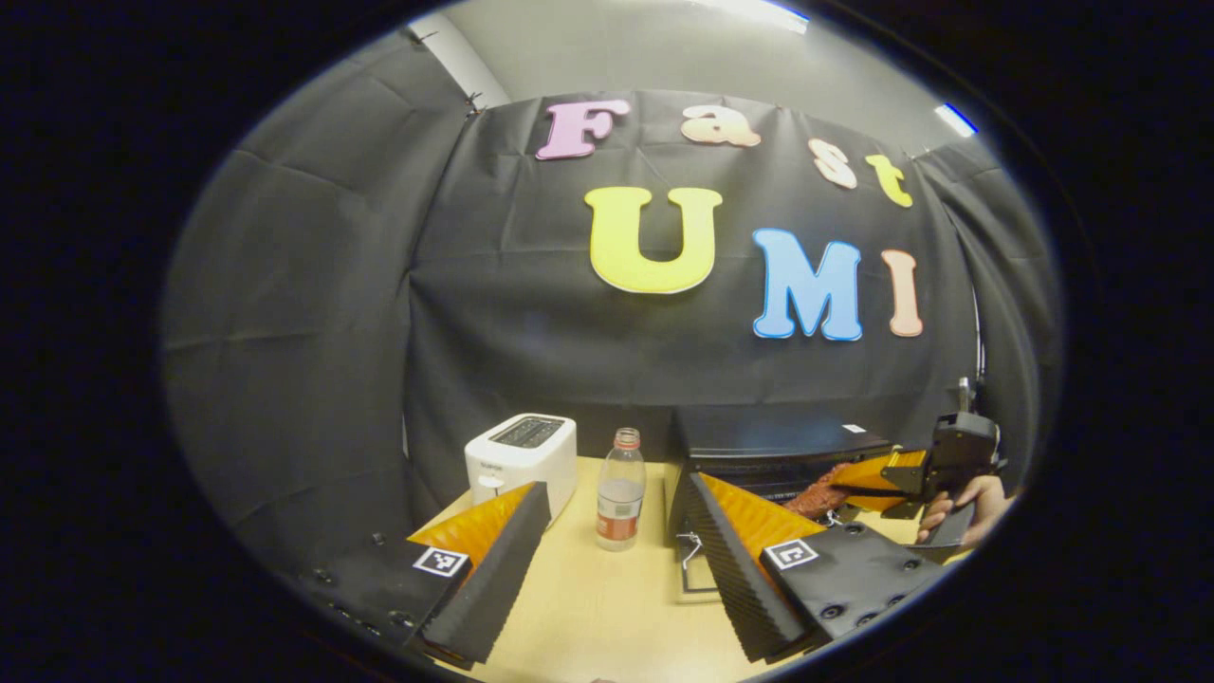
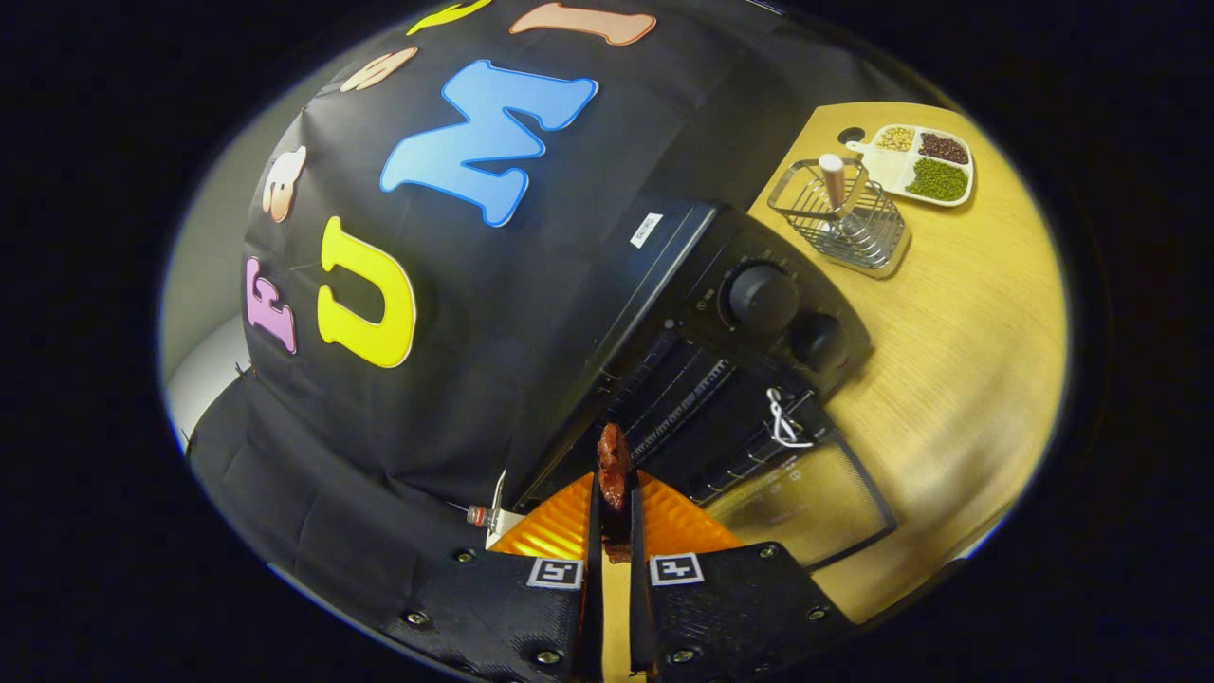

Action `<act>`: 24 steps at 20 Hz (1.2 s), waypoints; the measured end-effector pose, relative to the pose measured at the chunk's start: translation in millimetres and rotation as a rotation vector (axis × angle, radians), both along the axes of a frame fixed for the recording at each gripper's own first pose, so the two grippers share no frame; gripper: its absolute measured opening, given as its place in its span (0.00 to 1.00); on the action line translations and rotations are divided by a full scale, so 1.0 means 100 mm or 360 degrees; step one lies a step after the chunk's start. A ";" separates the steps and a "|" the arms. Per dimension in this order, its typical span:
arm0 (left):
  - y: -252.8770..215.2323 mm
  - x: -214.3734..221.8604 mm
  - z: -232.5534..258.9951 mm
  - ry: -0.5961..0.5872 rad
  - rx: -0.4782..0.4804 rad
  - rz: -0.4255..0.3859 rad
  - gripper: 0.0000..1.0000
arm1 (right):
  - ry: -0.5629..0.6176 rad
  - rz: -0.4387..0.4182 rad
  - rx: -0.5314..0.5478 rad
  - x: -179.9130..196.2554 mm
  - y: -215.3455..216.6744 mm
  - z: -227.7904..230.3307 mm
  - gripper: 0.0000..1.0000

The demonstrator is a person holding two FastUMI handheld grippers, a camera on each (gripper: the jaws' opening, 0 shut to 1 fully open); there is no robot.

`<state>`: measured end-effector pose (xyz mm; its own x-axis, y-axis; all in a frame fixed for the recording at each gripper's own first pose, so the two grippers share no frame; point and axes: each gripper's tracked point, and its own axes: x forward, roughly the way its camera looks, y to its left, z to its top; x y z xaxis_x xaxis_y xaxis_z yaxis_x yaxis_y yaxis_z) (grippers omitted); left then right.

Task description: Open the electric oven with the left hand, put the food in, and close the electric oven.

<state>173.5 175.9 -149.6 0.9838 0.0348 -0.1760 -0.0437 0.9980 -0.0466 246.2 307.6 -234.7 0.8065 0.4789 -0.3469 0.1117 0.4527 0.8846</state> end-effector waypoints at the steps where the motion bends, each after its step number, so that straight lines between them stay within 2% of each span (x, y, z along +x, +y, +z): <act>1: 0.03 -0.01 -0.01 0.0008 0.0005 0.0001 1.00 | -0.0016 0.0002 -0.0006 0.06 0.06 -0.02 0.11; 6: 0.06 -0.02 -0.04 0.0010 0.0022 0.0019 0.98 | -0.0032 0.0017 -0.0052 0.26 0.27 -0.19 0.11; 8: 0.06 -0.02 -0.04 0.0027 0.0023 0.0029 1.00 | -0.0034 -0.0011 -0.0080 0.35 0.25 -0.26 0.11; 11: 0.07 -0.04 -0.09 0.0052 0.0043 0.0048 0.98 | -0.0030 -0.0075 -0.0137 0.48 0.15 -0.35 0.11; 16: 0.03 -0.06 -0.14 0.0081 0.0039 0.0043 1.00 | -0.0036 -0.0070 -0.0301 0.51 0.07 -0.52 0.12; 18: -0.01 -0.07 -0.20 0.0087 0.0045 0.0033 1.00 | -0.0007 -0.0050 -0.0425 0.49 0.02 -0.59 0.18; 19: -0.03 -0.09 -0.22 0.0099 0.0048 0.0033 1.00 | -0.0006 -0.0027 -0.0499 0.48 -0.03 -0.64 0.24; 20: -0.05 -0.10 -0.26 0.0109 0.0044 0.0033 1.00 | -0.0009 -0.0007 -0.0566 0.47 -0.03 -0.65 0.24; 21: -0.08 -0.11 -0.28 0.0114 0.0036 0.0031 0.98 | -0.0002 -0.0001 -0.0653 0.47 -0.07 -0.69 0.30; 23: -0.11 -0.15 -0.29 0.0110 0.0035 0.0034 0.99 | -0.0006 -0.0004 -0.0768 0.45 -0.16 -0.70 0.52; 24: -0.12 -0.17 -0.32 0.0118 0.0043 0.0036 1.00 | -0.0026 0.0000 -0.0791 0.43 -0.18 -0.68 0.59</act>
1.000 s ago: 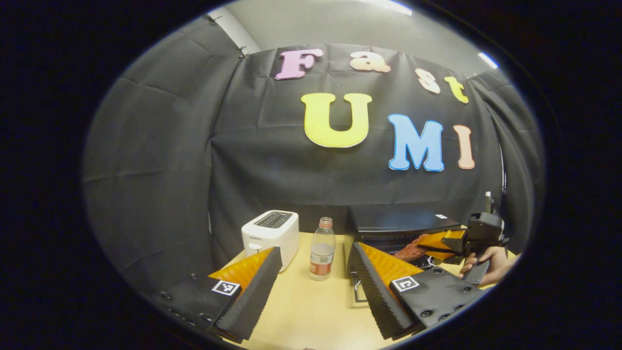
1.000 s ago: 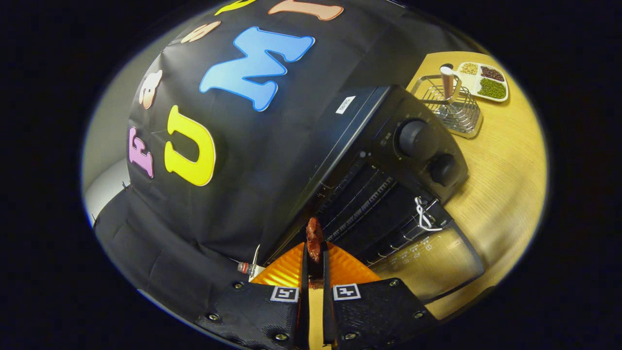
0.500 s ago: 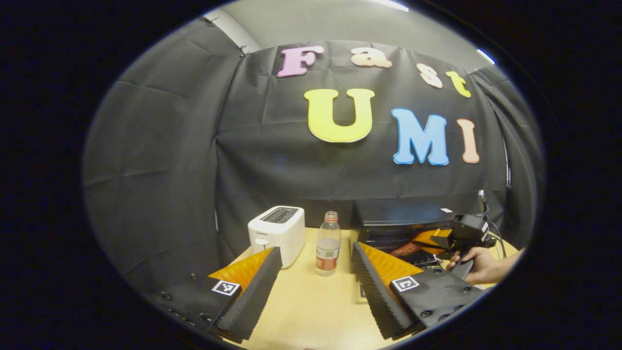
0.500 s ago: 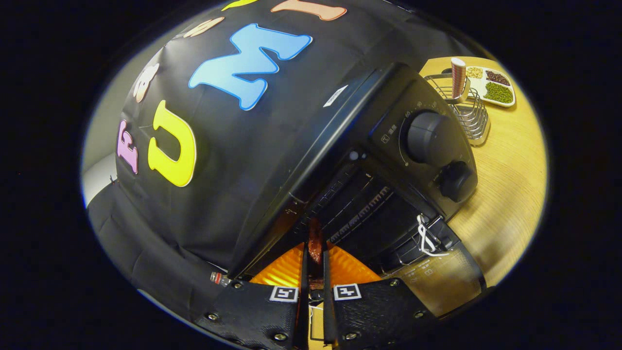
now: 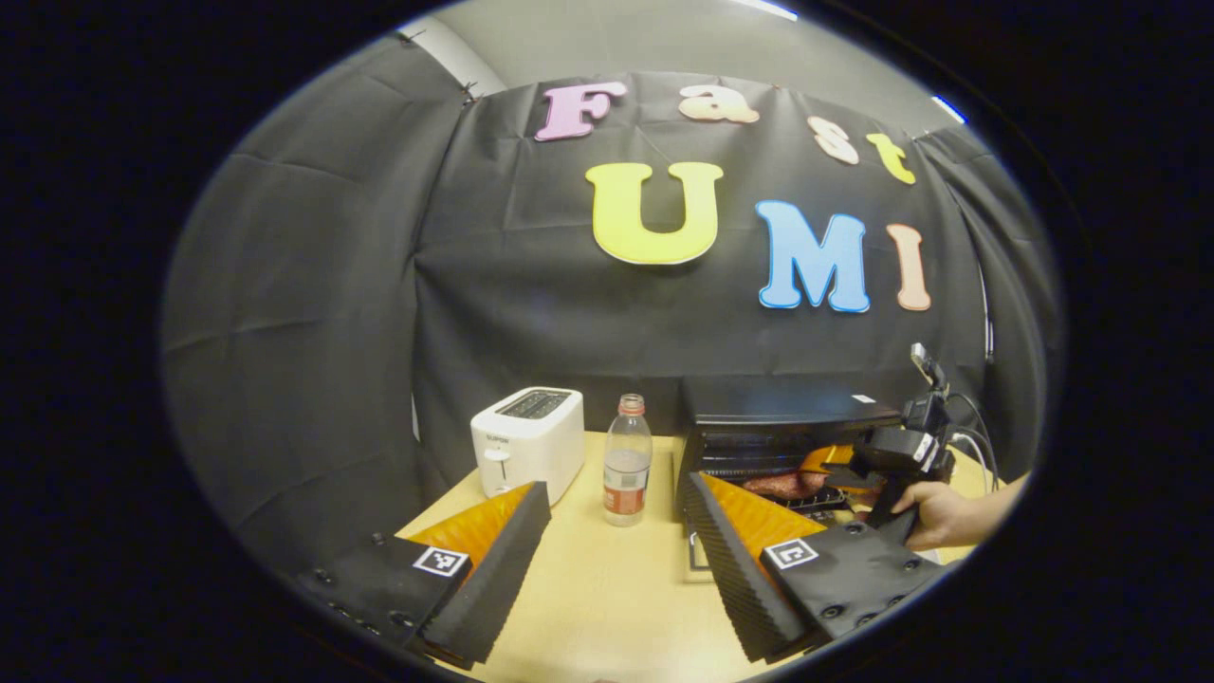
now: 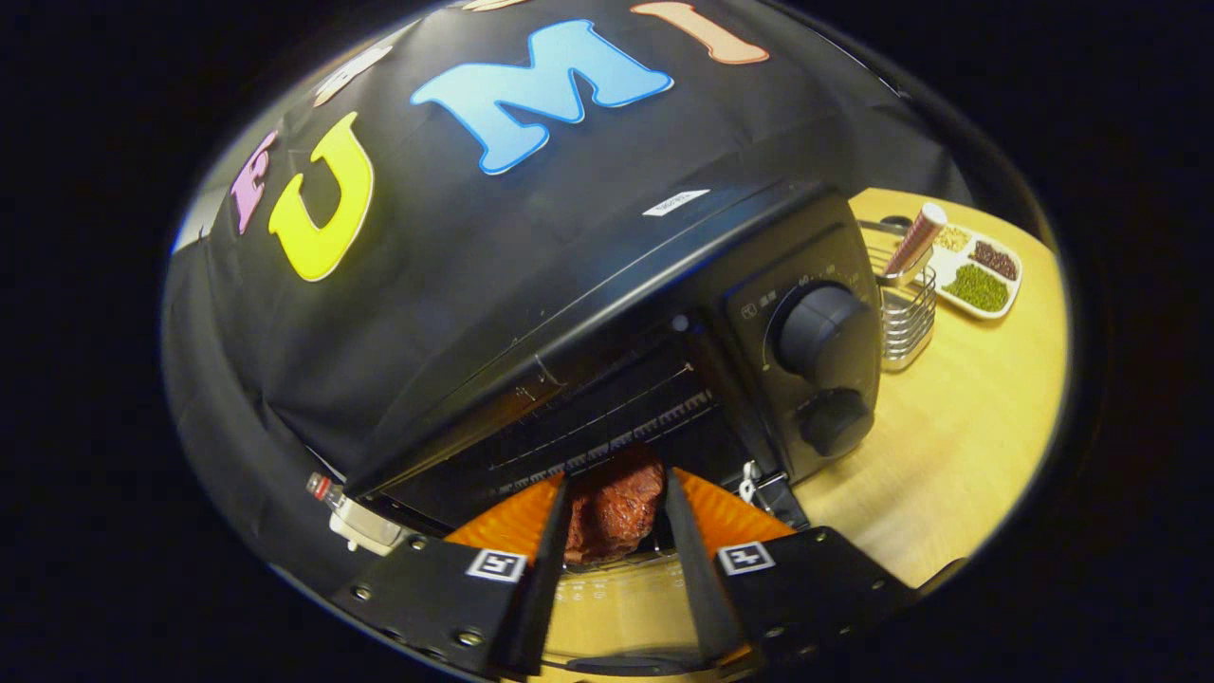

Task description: Open the electric oven with the left hand, put the food in, and close the electric oven.

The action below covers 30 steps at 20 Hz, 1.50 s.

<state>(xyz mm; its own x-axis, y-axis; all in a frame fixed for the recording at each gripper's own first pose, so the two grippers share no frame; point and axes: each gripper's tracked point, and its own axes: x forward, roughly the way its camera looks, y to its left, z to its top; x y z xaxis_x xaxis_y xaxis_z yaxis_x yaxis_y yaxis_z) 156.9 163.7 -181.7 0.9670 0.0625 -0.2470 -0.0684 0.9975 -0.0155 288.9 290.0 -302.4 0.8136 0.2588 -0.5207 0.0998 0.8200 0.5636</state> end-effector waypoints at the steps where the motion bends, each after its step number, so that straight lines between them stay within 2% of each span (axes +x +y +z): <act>1: -0.01 -0.02 -0.03 0.0009 0.0005 0.0000 0.98 | -0.0009 -0.0001 -0.0026 -0.02 -0.03 0.04 0.74; 2: -0.03 -0.03 -0.06 0.0018 0.0007 0.0000 1.00 | -0.0024 -0.0004 -0.0062 -0.03 -0.08 0.06 0.89; 3: -0.05 -0.04 -0.07 0.0024 0.0001 -0.0006 1.00 | -0.0038 0.0008 -0.0089 -0.06 -0.11 0.12 0.97; 6: -0.19 -0.08 -0.09 0.0024 -0.0012 -0.0037 0.98 | -0.0078 0.0077 -0.0171 -0.24 -0.22 0.27 0.97; 11: -0.55 -0.08 -0.15 0.0035 -0.0036 -0.0140 0.98 | -0.0259 0.0174 -0.0346 -0.61 -0.44 0.74 0.97; 17: -1.03 -0.16 -0.29 0.0099 -0.0071 -0.0275 0.98 | -0.0511 0.0160 -0.0504 -1.00 -0.82 1.34 0.98; 22: -1.34 -0.20 -0.54 0.0213 -0.0075 -0.0361 1.00 | -0.0657 0.0159 -0.0666 -1.36 -1.11 1.64 0.97; 24: -1.44 -0.20 -0.67 0.0275 -0.0092 -0.0382 0.95 | -0.0696 0.0174 -0.0700 -1.51 -1.19 1.73 0.98; 25: -1.51 -0.20 -0.73 0.0311 -0.0101 -0.0394 0.98 | -0.0708 0.0162 -0.0732 -1.57 -1.27 1.76 0.98; 30: -1.82 -0.13 -1.08 0.0454 -0.0108 -0.0464 0.98 | -0.0763 0.0059 -0.0856 -1.88 -1.64 2.00 0.98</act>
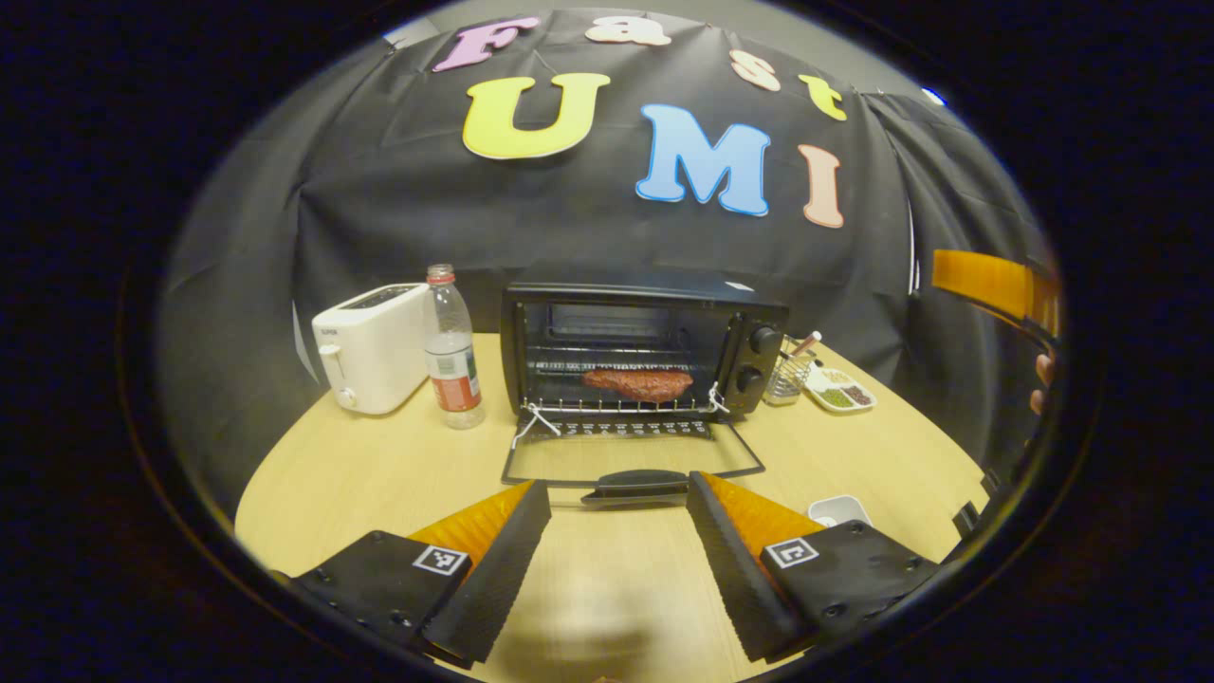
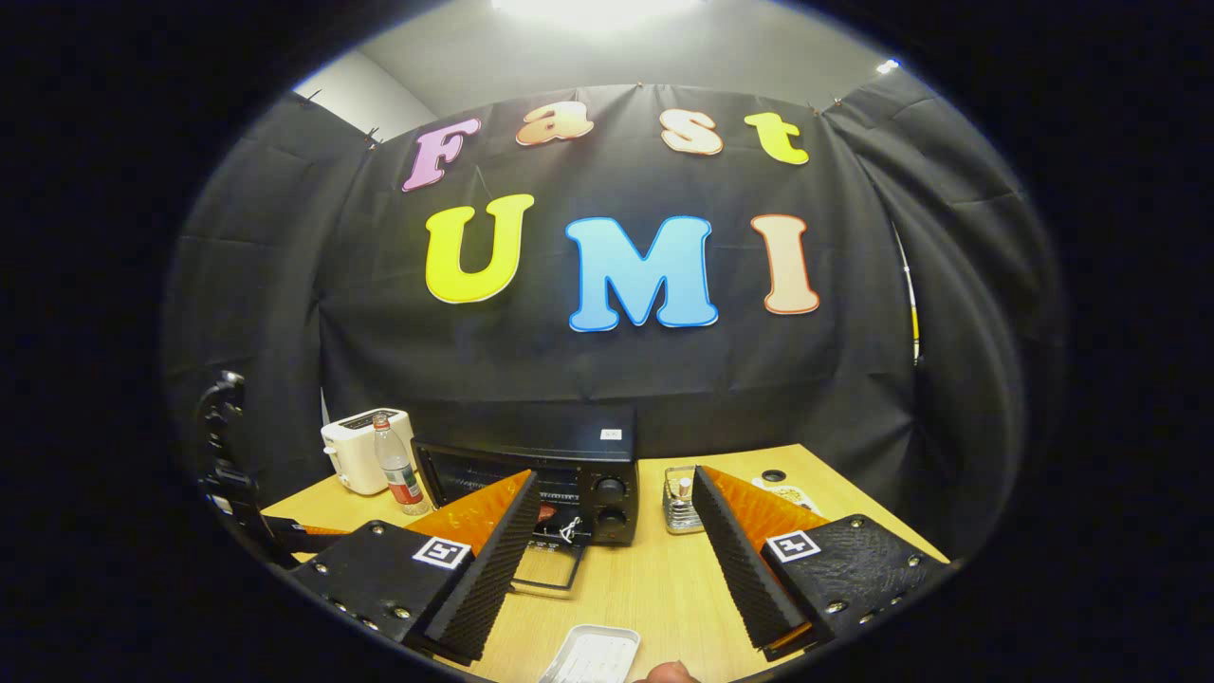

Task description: Open the electric oven with the left hand, put the food in, and close the electric oven.

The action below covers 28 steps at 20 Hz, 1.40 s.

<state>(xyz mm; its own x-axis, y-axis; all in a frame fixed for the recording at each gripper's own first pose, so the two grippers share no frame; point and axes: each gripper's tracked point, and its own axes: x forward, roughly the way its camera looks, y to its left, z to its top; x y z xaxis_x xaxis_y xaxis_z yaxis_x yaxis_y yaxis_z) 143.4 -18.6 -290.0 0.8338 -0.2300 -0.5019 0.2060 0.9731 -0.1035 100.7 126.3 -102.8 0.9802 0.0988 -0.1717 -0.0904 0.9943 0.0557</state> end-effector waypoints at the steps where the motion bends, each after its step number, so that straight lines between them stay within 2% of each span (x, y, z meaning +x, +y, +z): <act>1: -0.06 0.03 -0.07 0.0026 0.0005 -0.0016 0.98 | -0.0031 -0.0027 -0.0032 -0.07 -0.09 0.06 0.98; 4: -0.25 0.08 -0.32 0.0122 0.0006 -0.0055 0.98 | -0.0055 -0.0109 -0.0124 -0.26 -0.35 0.15 0.98; 7: -0.39 0.14 -0.62 0.0240 0.0020 -0.0073 0.95 | -0.0037 -0.0193 -0.0123 -0.37 -0.55 0.19 0.98; 10: -0.44 0.21 -0.83 0.0332 0.0053 -0.0083 1.00 | -0.0009 -0.0286 -0.0138 -0.45 -0.78 0.15 0.98; 13: -0.43 0.26 -0.96 0.0386 0.0103 -0.0080 1.00 | 0.0030 -0.0361 -0.0174 -0.55 -0.96 0.08 0.98; 18: -0.49 0.35 -1.25 0.0524 0.0152 -0.0107 0.99 | 0.0090 -0.0460 -0.0129 -0.56 -1.13 -0.02 0.98; 23: -0.49 0.42 -1.29 0.0515 0.0224 -0.0115 0.98 | 0.0124 -0.0519 -0.0115 -0.59 -1.24 -0.08 0.98; 28: -0.50 0.46 -1.27 0.0485 0.0199 -0.0035 0.98 | 0.0140 -0.0534 -0.0106 -0.58 -1.27 -0.12 0.98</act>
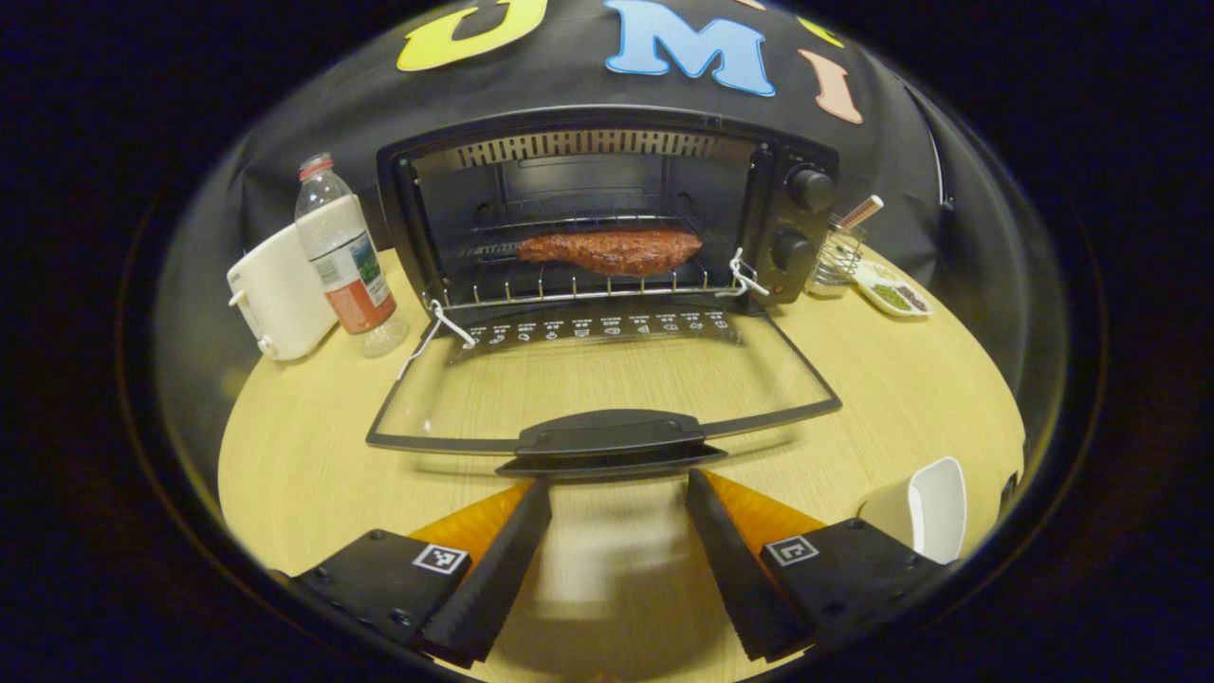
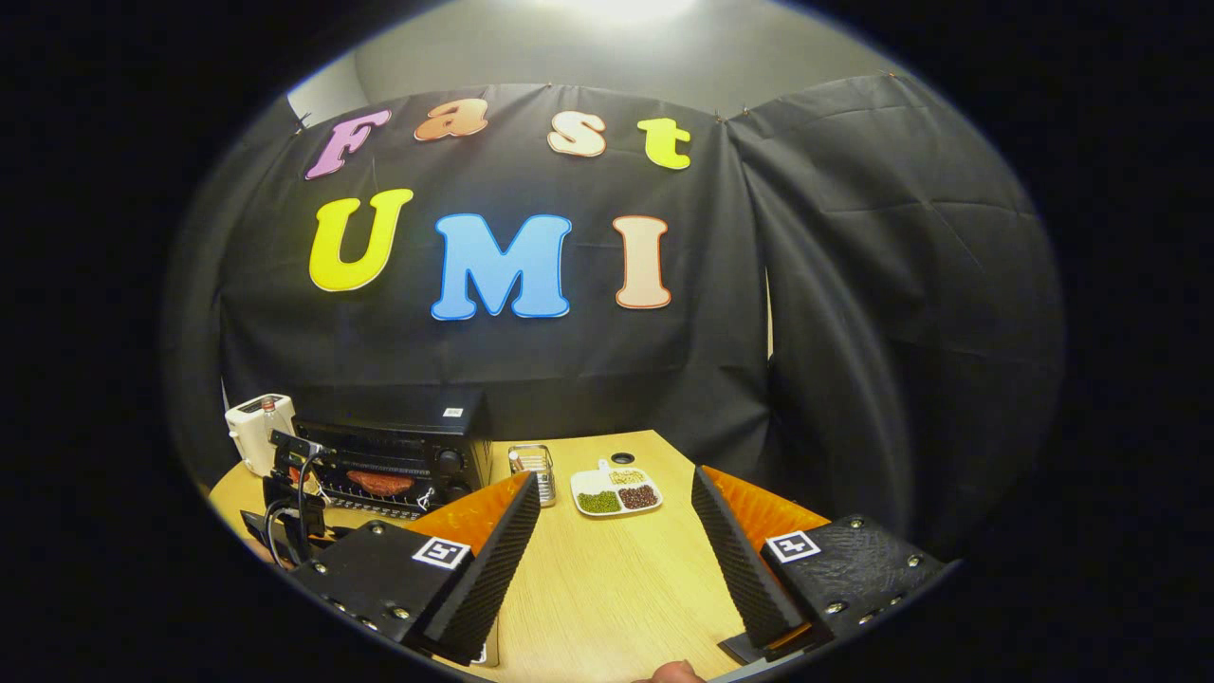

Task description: Open the electric oven with the left hand, put the food in, and close the electric oven.

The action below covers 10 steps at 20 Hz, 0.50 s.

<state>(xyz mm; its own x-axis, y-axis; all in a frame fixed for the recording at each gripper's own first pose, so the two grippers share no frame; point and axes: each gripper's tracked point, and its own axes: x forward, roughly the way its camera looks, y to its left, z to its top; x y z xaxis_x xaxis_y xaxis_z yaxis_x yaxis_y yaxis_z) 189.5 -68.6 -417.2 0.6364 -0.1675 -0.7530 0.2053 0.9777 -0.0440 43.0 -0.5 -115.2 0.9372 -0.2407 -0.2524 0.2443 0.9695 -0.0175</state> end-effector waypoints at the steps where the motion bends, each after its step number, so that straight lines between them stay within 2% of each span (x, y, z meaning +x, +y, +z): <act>1: -0.01 0.01 0.01 0.0005 -0.0009 0.0014 0.99 | -0.0006 0.0006 0.0005 0.01 0.01 0.01 0.98; 10: 0.02 -0.01 0.29 -0.0124 0.0027 0.0012 1.00 | -0.0026 0.0104 0.0010 0.05 0.10 0.05 0.98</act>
